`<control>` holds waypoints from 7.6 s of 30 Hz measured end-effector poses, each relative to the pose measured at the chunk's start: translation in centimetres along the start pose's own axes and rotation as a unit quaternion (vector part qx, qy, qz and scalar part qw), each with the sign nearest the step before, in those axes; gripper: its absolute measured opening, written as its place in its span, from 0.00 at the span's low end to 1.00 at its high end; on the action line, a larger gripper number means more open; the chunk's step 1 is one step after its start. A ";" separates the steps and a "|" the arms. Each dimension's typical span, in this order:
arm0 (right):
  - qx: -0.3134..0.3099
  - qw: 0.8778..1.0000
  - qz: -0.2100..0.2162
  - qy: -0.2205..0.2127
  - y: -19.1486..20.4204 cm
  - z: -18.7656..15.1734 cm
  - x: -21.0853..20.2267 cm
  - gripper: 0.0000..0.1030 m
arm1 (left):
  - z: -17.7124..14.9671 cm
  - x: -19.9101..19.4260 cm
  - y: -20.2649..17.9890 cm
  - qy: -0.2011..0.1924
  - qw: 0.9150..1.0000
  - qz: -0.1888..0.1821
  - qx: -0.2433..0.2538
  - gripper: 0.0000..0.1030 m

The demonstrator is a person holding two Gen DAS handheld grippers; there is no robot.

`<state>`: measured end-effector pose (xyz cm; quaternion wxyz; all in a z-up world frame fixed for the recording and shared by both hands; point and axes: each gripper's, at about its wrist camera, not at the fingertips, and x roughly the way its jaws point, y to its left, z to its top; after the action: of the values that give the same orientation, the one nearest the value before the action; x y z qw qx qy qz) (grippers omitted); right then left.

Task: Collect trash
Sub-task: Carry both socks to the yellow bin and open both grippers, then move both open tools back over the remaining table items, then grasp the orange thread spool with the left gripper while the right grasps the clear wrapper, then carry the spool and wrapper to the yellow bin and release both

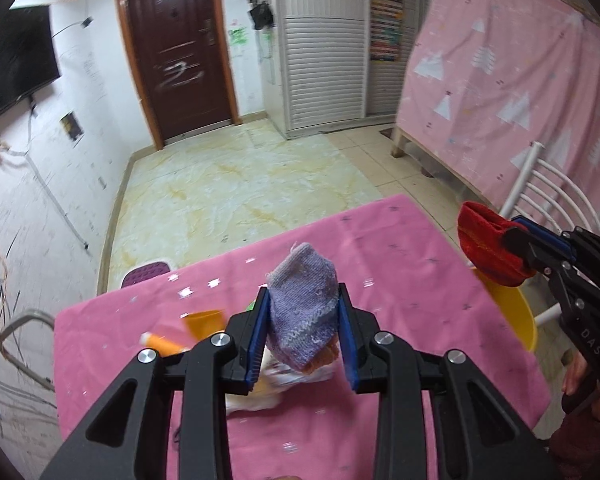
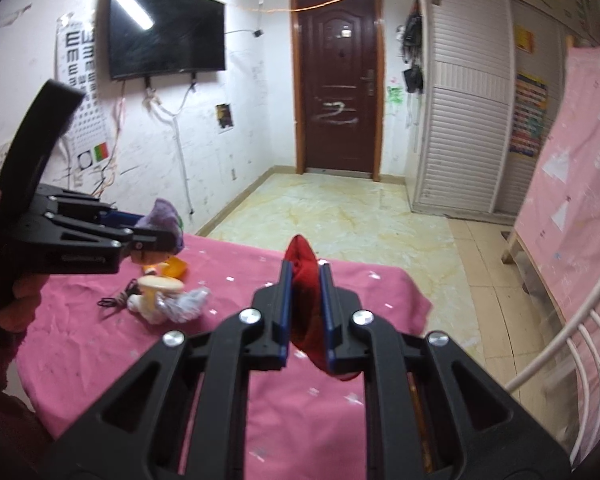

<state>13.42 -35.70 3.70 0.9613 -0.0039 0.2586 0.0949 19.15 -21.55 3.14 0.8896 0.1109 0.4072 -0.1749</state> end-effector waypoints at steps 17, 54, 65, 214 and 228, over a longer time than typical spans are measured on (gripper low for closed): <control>0.092 0.994 -0.051 0.015 -10.8 -6.6 -3.2 0.12 | 1.4 2.0 -14.5 0.018 0.994 -0.037 0.100 0.23; 0.195 0.976 -0.091 -0.002 -19.6 -11.8 -6.3 0.71 | 2.5 7.0 -26.3 0.075 0.978 -0.151 0.119 0.40; 0.156 0.986 -0.067 0.009 -15.1 -9.0 -4.5 0.72 | 2.4 5.5 -20.0 0.059 0.986 -0.138 0.074 0.41; 0.136 0.988 -0.049 0.056 -14.4 -10.9 -2.9 0.31 | 4.3 4.7 -18.0 0.041 0.994 -0.086 0.062 0.08; 0.173 0.981 -0.058 0.061 -17.4 -13.5 -3.3 0.57 | 3.8 8.3 -25.6 0.072 0.985 -0.129 0.091 0.08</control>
<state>7.13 -54.12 -7.08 0.9338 0.1418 0.3286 -0.0075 16.52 -48.12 -2.15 0.8141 0.1501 0.4637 -0.3157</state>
